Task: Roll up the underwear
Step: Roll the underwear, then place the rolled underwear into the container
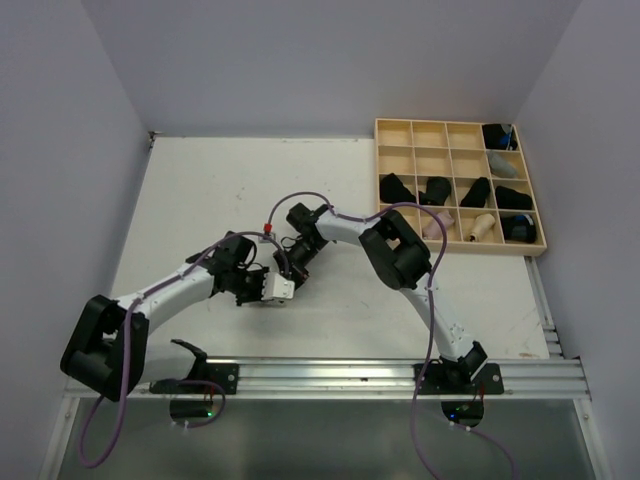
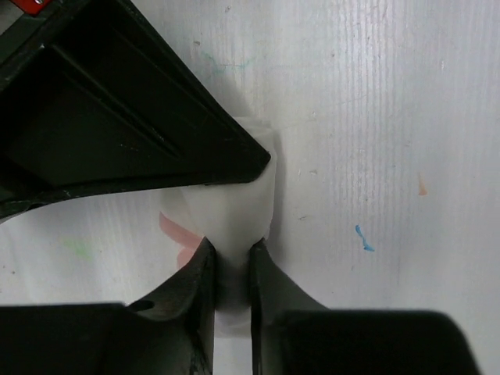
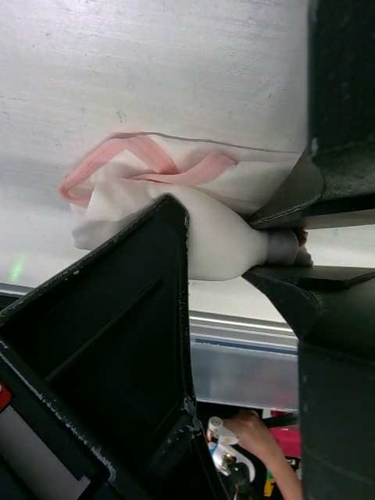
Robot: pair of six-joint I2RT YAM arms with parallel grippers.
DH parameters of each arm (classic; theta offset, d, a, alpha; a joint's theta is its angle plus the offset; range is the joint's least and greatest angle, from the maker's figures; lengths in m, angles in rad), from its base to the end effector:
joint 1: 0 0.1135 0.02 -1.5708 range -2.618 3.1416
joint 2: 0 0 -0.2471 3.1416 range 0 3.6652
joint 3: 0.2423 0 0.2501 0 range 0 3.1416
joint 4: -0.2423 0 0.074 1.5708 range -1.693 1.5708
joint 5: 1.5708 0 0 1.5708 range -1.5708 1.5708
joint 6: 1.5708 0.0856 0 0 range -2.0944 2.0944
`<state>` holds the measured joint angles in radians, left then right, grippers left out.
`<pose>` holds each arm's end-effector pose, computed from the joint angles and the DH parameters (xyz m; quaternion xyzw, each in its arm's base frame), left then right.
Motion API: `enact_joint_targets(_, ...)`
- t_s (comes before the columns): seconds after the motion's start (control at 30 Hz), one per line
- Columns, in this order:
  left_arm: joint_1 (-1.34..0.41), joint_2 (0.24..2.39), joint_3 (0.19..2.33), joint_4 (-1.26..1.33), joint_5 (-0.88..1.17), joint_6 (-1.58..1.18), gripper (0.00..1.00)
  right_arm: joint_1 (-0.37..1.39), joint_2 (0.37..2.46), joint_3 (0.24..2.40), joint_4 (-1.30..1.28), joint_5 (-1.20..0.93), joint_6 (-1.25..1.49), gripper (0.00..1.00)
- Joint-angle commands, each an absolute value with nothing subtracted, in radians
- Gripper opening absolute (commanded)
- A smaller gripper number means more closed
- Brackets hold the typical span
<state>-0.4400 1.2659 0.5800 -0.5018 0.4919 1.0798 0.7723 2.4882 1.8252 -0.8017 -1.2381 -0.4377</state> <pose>0.1887 -0.1335 0.1032 0.6895 0.6583 -0.1688 0.2505 0.2697 0.3756 0.0602 0.4879 -0.6514 -0.5785 0.0539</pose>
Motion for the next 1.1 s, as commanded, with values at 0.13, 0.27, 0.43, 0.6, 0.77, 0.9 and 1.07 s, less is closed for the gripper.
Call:
enact_joint_targets(0.13,-0.448,1.438,0.689,-0.707,0.512,1.092,0.00,0.726,2.499,1.867,-0.810,-1.022,-0.430,0.47)
enact_joint_targets(0.27,-0.445,1.546,0.752,-0.810,0.548,1.097,0.00,0.625,2.418,1.914,-0.810,-0.993,-0.410,0.57)
enact_joint_targets(0.43,-0.372,1.740,0.877,-0.919,0.617,1.074,0.00,0.499,2.251,1.901,-0.842,-0.933,-0.455,0.59)
enact_joint_targets(0.6,-0.279,1.923,1.081,-1.040,0.704,1.083,0.00,0.417,2.054,1.763,-0.862,-0.882,-0.521,0.54)
enact_joint_targets(0.77,-0.227,2.169,1.311,-1.212,0.735,1.103,0.01,0.458,1.738,1.484,-0.622,-0.778,-0.476,0.48)
enact_joint_targets(0.9,-0.222,2.287,1.405,-1.256,0.721,1.083,0.00,0.630,1.597,1.297,-0.466,-0.568,-0.557,0.50)
enact_joint_targets(1.07,-0.216,2.339,1.454,-1.285,0.741,1.069,0.00,0.908,1.588,1.172,-0.264,-0.255,-0.586,0.57)
